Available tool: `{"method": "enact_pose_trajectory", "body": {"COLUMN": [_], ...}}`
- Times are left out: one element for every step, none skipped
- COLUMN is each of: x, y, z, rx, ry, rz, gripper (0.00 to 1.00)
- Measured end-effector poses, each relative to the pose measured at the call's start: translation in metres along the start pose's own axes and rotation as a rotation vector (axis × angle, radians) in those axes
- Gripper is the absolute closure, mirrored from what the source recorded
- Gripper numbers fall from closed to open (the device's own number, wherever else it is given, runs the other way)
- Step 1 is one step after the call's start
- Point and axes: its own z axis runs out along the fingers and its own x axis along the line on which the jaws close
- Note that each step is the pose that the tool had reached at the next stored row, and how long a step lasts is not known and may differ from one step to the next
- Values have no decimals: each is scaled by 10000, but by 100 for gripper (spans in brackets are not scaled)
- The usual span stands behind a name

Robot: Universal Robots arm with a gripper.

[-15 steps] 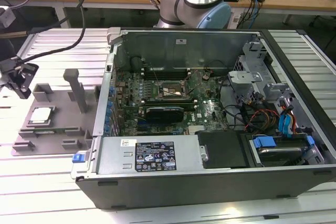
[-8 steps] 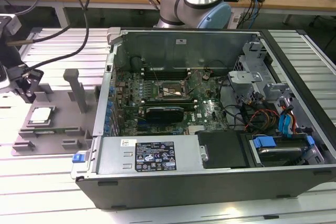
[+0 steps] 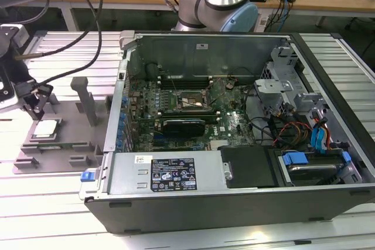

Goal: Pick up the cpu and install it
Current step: 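Pick up the cpu and move it towards the insertion slot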

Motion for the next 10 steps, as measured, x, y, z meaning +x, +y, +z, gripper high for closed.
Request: {"method": "enact_pose_trajectory", "body": {"x": [1, 2, 2, 3, 2, 2, 2, 2, 2, 2], "y": [-6, -9, -10, -10, -10, -10, -10, -10, -10, -10], "z": [46, 76, 91, 91, 91, 93, 93, 93, 94, 94], "rx": [0, 0, 1, 2, 1, 1, 1, 0, 0, 0], "ry": [1, 1, 2, 3, 3, 1, 2, 1, 1, 1], "rz": [1, 1, 0, 1, 0, 1, 1, 0, 1, 1], "gripper": [89, 89, 89, 89, 89, 89, 89, 83, 76, 58]}}
